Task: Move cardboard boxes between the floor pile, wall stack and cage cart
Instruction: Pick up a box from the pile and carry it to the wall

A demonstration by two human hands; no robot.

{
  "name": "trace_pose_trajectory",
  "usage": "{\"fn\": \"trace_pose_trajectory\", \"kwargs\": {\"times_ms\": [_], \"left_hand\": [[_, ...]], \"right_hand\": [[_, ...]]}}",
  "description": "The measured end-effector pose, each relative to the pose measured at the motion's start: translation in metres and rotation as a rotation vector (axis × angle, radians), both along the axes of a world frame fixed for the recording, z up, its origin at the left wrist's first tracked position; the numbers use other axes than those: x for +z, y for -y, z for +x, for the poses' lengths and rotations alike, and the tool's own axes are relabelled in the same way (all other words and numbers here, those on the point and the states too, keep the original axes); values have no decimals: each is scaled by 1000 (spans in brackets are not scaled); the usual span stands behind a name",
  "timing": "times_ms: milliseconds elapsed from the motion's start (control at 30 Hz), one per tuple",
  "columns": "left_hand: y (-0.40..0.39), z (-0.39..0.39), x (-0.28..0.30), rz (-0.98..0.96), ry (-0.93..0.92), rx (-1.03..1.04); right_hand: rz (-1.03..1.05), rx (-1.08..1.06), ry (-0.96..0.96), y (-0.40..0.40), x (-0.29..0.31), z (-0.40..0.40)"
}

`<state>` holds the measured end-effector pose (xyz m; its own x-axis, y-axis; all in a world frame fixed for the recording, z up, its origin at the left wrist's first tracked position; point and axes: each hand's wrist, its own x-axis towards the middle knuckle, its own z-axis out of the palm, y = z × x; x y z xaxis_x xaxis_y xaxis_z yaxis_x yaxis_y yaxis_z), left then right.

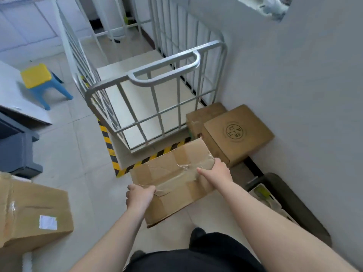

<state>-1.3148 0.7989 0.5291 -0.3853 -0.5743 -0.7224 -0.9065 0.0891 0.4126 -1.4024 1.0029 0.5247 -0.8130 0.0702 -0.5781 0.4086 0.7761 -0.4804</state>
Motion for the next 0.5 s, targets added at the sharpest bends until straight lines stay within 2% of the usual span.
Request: {"fn": "trace_pose_trajectory", "kwargs": {"times_ms": [233, 500], "left_hand": [[-81, -35, -15, 143, 74, -148], [-114, -80, -26, 233, 118, -382]], "right_hand": [[116, -116, 29, -93, -6, -8], [165, -302, 59, -145, -3, -18]]}}
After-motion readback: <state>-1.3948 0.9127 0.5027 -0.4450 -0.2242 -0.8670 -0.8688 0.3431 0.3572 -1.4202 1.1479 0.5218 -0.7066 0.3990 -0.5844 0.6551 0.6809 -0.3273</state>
